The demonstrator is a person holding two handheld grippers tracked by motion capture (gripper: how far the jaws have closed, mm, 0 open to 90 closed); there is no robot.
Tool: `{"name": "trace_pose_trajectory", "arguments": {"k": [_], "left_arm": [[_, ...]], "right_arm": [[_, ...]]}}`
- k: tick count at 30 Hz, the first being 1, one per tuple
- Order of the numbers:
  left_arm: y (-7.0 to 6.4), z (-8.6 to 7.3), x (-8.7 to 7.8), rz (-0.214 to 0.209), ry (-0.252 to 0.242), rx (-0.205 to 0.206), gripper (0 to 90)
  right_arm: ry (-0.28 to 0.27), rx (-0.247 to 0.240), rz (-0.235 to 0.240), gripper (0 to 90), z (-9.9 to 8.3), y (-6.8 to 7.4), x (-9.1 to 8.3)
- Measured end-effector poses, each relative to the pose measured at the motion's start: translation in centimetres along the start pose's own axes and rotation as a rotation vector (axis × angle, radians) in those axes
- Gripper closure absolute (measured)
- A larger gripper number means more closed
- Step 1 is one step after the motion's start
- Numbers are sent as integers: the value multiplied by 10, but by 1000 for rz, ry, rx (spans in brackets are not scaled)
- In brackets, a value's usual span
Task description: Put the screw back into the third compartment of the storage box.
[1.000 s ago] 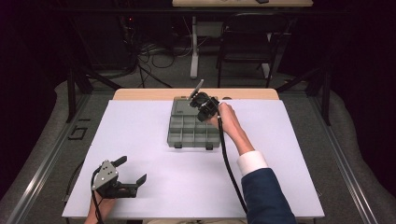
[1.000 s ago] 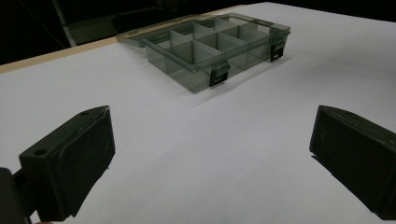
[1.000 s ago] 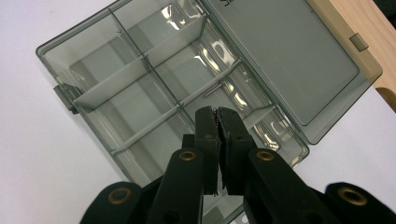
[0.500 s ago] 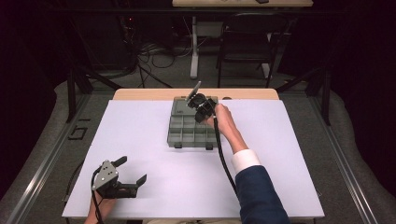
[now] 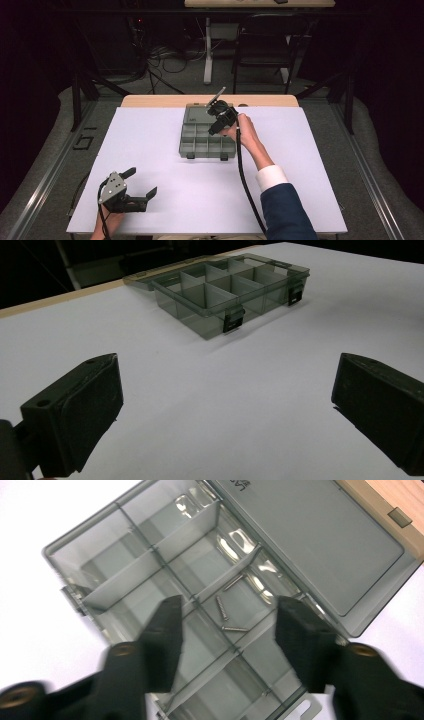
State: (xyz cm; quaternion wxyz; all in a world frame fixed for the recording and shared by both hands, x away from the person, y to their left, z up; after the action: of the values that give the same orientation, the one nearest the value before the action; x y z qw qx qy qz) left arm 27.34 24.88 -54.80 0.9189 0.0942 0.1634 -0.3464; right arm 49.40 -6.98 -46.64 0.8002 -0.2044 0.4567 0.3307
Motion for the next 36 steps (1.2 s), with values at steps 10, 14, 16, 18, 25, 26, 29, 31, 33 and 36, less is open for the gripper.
{"name": "trace_pose_trajectory", "arguments": {"k": [10, 14, 16, 18, 25, 26, 29, 31, 33, 36], "left_arm": [[0, 0, 0, 1, 4, 0, 0], [0, 0, 0, 1, 2, 1, 1], [0, 0, 0, 3, 3, 3, 0], [-1, 0, 1, 1, 7, 5, 0], [0, 0, 0, 7, 4, 5, 0], [0, 0, 0, 7, 5, 5, 0], [-1, 0, 0, 4, 8, 6, 0], [-1, 0, 1, 5, 5, 7, 0], [-1, 0, 0, 4, 9, 8, 0], [-1, 0, 0, 5, 9, 5, 0]], "right_arm": [[-72, -21, 22, 147, -26, 18, -24], [-116, -40, 23, 91, -43, 25, -35], [-140, -38, 14, 60, -53, 28, -41], [-169, -36, 22, 34, -62, 31, -45], [-286, -57, 27, 0, -105, 50, -63], [-299, -59, 23, 0, -112, 53, -65], [-347, -51, 22, 0, -133, 59, -69], [-380, -47, 12, 0, -147, 62, -71], [-425, -43, -10, 0, -160, 65, -73], [-460, -22, -18, 0, -180, 67, -75]]}}
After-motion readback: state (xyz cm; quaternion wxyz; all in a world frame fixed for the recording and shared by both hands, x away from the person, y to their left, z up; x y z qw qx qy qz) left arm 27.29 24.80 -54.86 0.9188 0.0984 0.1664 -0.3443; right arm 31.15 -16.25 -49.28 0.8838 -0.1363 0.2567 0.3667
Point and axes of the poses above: each handheld gripper's, and its own axes: x roughly forward along the jaws, z roughly out of its top, y roughly to its left, the point moved 1 cm from there along x, roughly forward along the jaws, and after that the axes turned 2 degrees about x, right-handed, at the moved point
